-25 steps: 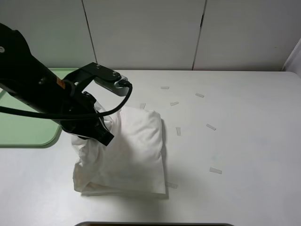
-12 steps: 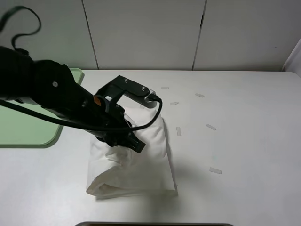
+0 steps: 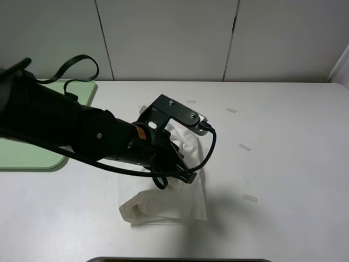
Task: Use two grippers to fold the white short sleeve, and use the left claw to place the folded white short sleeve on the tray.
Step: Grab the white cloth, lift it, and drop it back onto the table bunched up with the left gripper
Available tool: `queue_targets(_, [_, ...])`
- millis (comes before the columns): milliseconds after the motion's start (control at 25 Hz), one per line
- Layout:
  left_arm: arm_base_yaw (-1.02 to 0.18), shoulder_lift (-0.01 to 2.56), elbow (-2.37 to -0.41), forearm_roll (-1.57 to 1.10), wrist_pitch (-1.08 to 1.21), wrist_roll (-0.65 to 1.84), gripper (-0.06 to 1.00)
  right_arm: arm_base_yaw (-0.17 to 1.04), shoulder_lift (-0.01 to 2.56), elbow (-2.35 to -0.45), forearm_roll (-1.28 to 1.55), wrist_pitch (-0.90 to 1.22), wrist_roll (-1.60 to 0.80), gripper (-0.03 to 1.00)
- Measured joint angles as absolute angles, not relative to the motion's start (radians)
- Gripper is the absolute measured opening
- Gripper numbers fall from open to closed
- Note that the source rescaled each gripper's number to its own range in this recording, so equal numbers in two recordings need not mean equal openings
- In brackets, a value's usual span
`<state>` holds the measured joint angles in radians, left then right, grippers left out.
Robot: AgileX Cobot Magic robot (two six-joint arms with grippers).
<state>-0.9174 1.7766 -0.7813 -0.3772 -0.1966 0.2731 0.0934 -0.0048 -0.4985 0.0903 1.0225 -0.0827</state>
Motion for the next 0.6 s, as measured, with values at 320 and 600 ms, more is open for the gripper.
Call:
queue_targets(320, [-1.006,1.797,-0.781,-0.169,-0.303,0.272,0.62,0.093,-0.005,-0.499,0.091,1.023,-0.083,1.0])
queue_targets(600, [-1.039,1.797,-0.781,0.053,-0.434,0.272,0.84,0.093,-0.005,-0.499,0.091,1.023,-0.083,1.0])
